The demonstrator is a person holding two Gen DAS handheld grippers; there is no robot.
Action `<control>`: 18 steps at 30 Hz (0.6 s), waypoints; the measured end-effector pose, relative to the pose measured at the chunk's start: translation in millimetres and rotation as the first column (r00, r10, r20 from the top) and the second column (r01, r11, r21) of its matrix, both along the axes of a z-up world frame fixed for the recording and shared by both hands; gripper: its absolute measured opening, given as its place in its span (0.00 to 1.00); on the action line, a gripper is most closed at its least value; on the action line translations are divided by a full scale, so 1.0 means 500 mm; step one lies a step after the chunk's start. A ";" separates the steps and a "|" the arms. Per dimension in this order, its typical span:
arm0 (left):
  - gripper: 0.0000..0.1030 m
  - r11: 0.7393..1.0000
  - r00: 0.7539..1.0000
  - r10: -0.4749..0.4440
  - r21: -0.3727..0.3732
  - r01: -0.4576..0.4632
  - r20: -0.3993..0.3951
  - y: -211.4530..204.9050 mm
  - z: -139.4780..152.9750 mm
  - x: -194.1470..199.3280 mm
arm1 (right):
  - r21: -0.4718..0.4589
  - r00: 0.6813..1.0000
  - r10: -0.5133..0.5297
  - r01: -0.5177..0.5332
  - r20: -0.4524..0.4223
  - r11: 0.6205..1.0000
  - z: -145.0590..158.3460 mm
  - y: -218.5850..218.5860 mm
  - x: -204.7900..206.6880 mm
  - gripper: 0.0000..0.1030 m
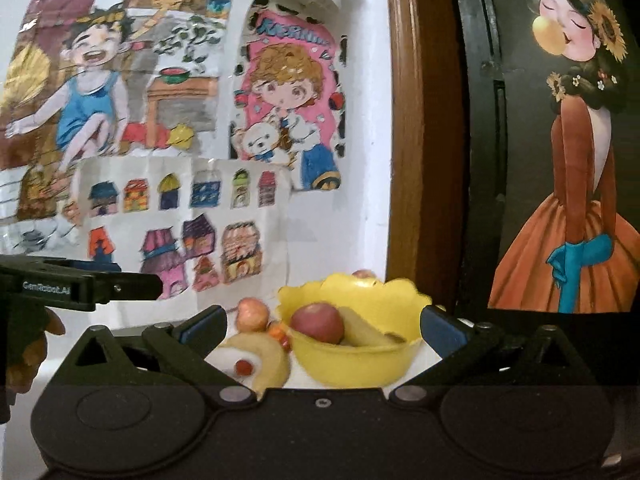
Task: Organize fruits
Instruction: 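Open both tools over the bowl and lift them away, then pull both tools back from the bowl toward the remaining fruit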
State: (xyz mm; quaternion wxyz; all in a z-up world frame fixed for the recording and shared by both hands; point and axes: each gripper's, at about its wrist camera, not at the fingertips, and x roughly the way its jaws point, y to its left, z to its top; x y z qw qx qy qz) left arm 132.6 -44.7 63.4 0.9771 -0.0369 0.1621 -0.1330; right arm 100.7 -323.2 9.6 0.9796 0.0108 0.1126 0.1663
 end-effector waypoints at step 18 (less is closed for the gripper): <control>1.00 0.997 0.983 0.003 0.081 0.012 -0.184 0.046 -0.108 -0.088 | -0.113 0.977 -0.020 -0.004 -0.211 0.994 -0.102 0.051 -0.101 0.99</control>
